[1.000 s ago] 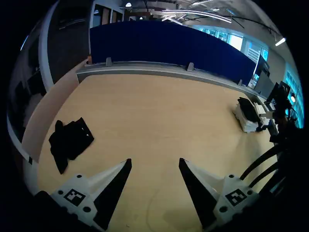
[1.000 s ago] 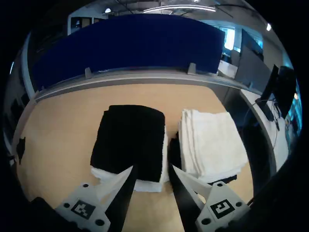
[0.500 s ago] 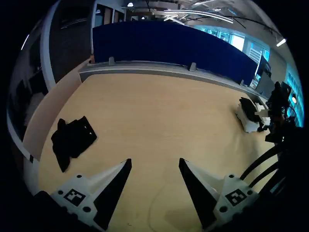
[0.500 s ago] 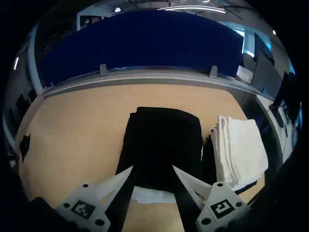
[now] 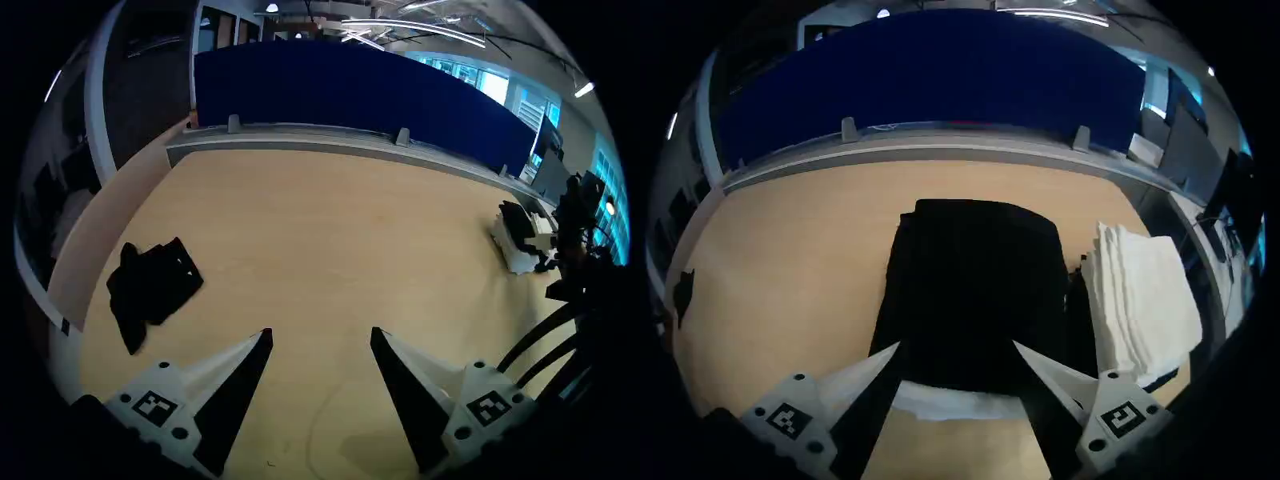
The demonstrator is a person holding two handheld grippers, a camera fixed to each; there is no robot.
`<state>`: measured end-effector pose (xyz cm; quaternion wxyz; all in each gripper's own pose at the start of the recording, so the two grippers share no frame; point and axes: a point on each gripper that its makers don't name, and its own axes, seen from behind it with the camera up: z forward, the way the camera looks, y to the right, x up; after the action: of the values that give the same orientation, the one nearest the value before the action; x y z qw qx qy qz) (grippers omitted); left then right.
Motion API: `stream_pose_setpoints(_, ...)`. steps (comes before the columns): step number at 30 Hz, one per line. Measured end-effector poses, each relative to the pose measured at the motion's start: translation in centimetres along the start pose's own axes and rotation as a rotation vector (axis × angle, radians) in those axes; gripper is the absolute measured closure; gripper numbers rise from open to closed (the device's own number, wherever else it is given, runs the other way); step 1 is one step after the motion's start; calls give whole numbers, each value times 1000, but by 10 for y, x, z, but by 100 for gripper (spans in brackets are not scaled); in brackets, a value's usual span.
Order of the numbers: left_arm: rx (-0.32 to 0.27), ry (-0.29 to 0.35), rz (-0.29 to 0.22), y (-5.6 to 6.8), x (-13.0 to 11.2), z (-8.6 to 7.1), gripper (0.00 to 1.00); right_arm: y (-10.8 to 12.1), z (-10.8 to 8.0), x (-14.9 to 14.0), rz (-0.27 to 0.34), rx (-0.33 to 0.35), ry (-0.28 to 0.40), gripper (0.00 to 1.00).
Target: Fold towel
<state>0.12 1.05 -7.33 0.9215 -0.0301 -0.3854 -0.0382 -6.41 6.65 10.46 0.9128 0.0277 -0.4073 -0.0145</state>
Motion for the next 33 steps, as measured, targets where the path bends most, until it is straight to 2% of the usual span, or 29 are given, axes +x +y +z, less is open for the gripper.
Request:
stream_pose_setpoints(9,0,-1,-1,0,0,2,9,-1,8,-11,7,9,-13,9)
stream_pose_setpoints(15,-1,-5,0,2,-1,4,9,-1,6,-6,4,18,-13,9)
stream_pose_setpoints(20,-4,-3,-1,3,2,5,9,-2,-4,15,-25,25,16,1)
stream_pose_setpoints(26,-6,-1,-5,5,4,6,9,4,-10,55,-37,16,77,0)
stream_pose_setpoints(33,-5,-7,-4,6,1,7,9,13,4,85,-31,9,94,0)
